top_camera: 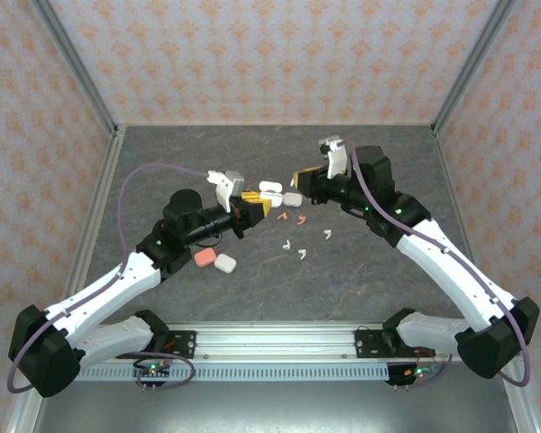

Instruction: Insert wireless bluetooth earbuds into charging case

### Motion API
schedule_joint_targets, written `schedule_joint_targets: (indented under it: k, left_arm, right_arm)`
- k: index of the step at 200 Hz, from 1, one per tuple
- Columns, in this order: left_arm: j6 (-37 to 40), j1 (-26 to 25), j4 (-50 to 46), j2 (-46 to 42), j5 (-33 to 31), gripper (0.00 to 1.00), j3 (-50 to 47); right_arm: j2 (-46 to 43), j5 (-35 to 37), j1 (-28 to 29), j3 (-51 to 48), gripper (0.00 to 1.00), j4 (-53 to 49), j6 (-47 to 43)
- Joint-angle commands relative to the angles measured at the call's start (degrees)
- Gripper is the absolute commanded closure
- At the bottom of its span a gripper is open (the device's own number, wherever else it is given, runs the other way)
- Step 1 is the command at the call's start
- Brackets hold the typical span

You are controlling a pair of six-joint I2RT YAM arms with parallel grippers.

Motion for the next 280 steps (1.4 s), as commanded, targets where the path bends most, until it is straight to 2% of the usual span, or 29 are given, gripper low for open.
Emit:
schedule_joint_targets:
  k: [1, 85, 178, 280]
  left_arm:
    - [-0.69, -0.69, 3.63, 0.04, 1.64, 1.0, 0.54]
    - [-0.42, -0.92, 3.98, 0.66, 2.68, 1.0, 0.92]
    - [-0.34, -1.09, 4.03, 0.9, 2.07, 1.0, 1.13]
    - [-0.25, -1.1, 3.85, 0.48, 1.96, 1.0, 0.92]
  right_arm:
    - [-1.62, -1.4, 1.26, 1.32, 0.81, 5.05, -1.37]
    - [0.71, -5.0, 4.84, 1.33, 0.81, 9.59, -0.73]
    - [3.04, -3.59, 5.84, 0.28, 0.81, 7.3, -1.6]
    - [3.88, -5.92, 6.72, -0.47, 0.81, 6.79, -0.9]
